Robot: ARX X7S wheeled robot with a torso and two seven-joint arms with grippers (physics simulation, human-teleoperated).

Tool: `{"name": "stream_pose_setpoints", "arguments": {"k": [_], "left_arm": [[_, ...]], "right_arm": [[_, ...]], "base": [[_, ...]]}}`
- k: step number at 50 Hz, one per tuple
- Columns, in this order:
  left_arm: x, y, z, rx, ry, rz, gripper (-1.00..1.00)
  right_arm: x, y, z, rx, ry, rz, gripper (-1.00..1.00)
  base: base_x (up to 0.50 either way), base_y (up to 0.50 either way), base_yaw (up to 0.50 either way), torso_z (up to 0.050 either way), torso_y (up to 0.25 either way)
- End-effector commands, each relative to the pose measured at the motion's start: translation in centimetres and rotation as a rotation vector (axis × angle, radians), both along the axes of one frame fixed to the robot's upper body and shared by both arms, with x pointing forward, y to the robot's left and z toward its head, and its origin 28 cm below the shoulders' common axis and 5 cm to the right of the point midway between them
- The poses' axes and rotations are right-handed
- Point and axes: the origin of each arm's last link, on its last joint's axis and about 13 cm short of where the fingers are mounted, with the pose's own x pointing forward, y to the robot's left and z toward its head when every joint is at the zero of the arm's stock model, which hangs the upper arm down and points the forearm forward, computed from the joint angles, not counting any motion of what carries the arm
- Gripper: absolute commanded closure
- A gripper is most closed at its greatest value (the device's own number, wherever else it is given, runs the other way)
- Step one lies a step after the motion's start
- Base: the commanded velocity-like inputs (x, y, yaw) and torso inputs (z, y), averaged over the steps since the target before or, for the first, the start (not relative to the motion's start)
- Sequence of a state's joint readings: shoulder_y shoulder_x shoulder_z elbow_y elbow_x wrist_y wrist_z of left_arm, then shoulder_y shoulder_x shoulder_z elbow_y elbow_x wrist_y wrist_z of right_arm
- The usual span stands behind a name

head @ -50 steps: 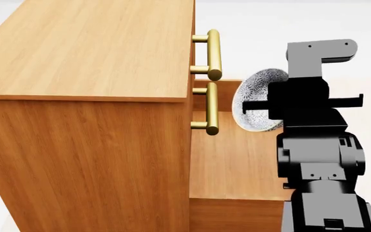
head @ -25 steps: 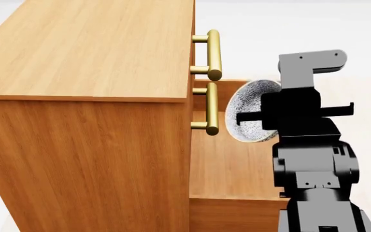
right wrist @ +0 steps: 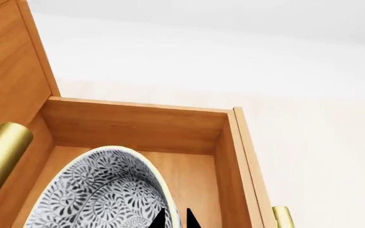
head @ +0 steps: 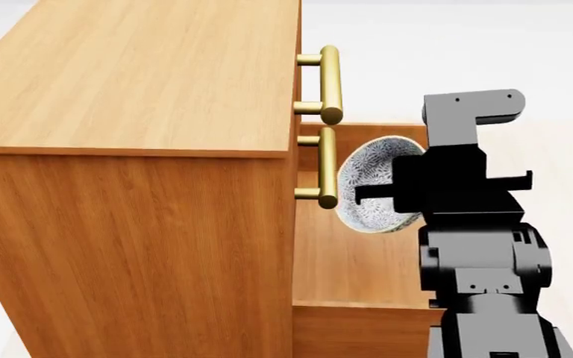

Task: Put the bowl in the bottom drawer of the cabinet and close it.

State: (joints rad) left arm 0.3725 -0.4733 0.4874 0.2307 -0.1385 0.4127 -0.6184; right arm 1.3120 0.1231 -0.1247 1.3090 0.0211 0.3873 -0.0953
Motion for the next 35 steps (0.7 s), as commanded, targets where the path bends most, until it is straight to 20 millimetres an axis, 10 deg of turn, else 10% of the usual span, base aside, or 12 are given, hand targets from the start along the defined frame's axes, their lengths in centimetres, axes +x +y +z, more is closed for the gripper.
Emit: {"name": "stream_pose_setpoints", "arguments": {"k": [1,35], "left_arm": [[0.05,-0.02,-0.02,0.001,0.0,0.0,-1.0],[0.03,-0.01,0.03,0.0,0.001,0.0,-1.0]], "right_arm": [[-0.01,0.05,0.24,0.041,0.016,0.017,1.0],[-0.55,0.42,-0.58,0.15,0.118,0.076,1.0]], "base": [[0.0,0.0,0.0,0.0,0.0],[0.0,0.0,0.0,0.0,0.0]]}}
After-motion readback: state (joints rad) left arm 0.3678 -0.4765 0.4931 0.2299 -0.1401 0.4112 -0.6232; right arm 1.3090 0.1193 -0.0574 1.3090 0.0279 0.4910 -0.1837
